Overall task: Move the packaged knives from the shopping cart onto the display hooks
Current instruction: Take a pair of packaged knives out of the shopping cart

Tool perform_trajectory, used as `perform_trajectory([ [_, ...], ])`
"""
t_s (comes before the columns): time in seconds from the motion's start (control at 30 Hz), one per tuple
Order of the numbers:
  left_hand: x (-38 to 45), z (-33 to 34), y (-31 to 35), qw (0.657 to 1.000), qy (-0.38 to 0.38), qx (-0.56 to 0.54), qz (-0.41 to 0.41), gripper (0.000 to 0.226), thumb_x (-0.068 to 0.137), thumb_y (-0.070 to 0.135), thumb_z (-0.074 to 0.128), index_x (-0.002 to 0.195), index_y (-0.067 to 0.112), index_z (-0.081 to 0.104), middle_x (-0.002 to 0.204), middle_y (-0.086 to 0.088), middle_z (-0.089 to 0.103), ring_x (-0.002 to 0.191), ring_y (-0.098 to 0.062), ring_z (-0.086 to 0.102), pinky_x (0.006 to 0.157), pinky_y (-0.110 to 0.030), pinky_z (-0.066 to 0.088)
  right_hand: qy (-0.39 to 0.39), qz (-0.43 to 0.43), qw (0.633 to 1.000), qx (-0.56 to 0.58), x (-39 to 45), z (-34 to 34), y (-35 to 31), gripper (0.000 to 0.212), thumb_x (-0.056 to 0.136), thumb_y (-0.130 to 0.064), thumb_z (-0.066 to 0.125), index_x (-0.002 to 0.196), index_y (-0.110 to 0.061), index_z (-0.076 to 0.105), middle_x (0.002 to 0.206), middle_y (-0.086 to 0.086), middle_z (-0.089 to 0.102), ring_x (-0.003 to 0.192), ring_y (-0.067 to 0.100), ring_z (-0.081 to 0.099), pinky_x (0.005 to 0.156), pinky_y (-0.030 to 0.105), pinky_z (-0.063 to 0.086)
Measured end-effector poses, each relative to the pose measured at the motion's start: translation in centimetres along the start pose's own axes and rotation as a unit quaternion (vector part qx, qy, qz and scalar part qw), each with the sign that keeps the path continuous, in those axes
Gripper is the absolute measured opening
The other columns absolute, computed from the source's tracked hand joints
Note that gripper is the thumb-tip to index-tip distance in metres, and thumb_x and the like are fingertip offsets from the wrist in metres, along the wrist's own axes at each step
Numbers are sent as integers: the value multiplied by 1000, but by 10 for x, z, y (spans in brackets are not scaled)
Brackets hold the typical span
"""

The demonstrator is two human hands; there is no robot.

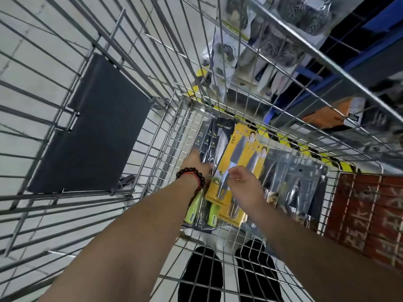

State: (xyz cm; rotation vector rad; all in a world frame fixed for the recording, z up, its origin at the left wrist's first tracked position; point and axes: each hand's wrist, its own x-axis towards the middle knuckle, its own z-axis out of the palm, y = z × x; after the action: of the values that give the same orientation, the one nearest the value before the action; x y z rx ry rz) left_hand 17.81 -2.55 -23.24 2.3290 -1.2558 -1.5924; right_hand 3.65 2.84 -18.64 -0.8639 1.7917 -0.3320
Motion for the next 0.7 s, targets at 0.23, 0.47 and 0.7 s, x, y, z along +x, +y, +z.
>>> perform_trajectory([
  [0.23, 3, -37, -17, 995, 39, -94, 1, 22, 83, 17, 67, 102, 17, 57, 98, -1, 63, 83, -27, 67, 75, -44, 60, -12, -5, 998, 59, -1, 3, -9, 20, 94, -8, 52, 111, -15, 60, 84, -8, 57, 65, 15, 52, 51, 14, 42],
  [0.47, -14, -82, -7, 985, -19, -163, 54, 18, 88, -4, 60, 96, 11, 66, 82, 0, 68, 67, -7, 62, 50, -13, 49, -71, -27, 989, 129, 2, 23, -40, 61, 84, -36, 71, 136, -17, 46, 129, -2, 52, 118, 17, 52, 101, 36, 45],
  [0.7, -46, -76, 24, 960, -103, -249, 73, 29, 85, 2, 69, 113, 4, 62, 103, -8, 69, 91, -25, 67, 86, -42, 55, -92, -37, 973, 207, -9, 13, -50, 35, 86, -16, 72, 113, -28, 53, 104, -15, 65, 91, -1, 61, 73, 13, 48],
])
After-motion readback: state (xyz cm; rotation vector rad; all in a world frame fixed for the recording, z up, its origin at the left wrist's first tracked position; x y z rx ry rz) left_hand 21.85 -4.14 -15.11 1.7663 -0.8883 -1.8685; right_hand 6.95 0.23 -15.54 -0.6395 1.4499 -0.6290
